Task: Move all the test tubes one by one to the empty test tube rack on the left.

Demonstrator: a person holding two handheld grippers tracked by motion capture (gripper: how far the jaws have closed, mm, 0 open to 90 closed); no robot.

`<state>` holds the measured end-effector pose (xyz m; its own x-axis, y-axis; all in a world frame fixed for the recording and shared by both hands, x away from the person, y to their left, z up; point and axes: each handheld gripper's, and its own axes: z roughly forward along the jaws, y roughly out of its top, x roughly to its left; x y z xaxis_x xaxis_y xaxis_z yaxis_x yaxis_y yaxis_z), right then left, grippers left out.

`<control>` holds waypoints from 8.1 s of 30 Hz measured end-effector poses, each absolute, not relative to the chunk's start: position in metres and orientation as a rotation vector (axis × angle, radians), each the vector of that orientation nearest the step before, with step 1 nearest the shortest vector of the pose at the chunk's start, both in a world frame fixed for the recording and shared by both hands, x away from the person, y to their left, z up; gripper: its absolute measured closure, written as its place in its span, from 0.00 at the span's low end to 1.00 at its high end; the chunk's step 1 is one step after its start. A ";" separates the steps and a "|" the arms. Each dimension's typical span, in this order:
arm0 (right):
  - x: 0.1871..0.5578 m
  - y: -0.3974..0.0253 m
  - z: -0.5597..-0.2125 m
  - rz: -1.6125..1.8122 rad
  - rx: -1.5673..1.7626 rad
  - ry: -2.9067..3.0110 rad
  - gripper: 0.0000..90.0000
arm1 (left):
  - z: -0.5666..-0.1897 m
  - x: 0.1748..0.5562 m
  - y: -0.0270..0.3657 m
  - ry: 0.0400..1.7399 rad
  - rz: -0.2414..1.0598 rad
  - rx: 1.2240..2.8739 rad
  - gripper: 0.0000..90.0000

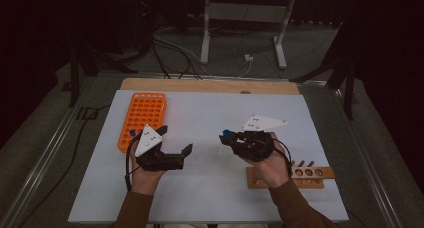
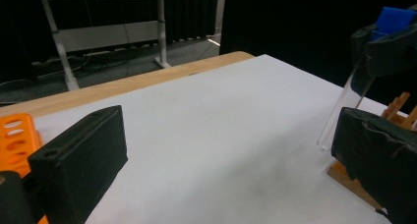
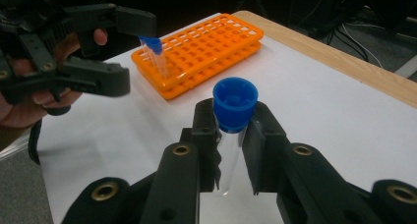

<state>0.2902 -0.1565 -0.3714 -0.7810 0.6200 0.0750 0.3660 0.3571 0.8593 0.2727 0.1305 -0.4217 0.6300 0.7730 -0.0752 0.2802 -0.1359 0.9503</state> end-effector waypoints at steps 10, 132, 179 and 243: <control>0.289 -0.145 -0.372 1.393 0.860 2.382 0.86 | -0.427 0.270 0.109 0.813 0.495 1.741 0.04; 0.284 -0.241 -0.378 1.376 1.036 2.118 0.00 | -0.414 0.265 0.234 0.988 0.727 1.576 0.87; 0.281 -0.253 -0.387 1.415 1.066 2.095 0.00 | -0.492 0.301 0.263 1.285 0.774 1.620 0.87; 0.258 -0.290 -0.414 1.369 1.081 2.183 0.13 | -0.441 0.274 0.237 1.121 0.605 1.574 0.01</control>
<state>0.2579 -0.2903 -0.4135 -0.6502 0.7529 0.1019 0.4194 0.2439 0.8744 0.2740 0.2368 -0.4414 0.4309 0.8875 -0.1632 0.3503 0.0021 0.9366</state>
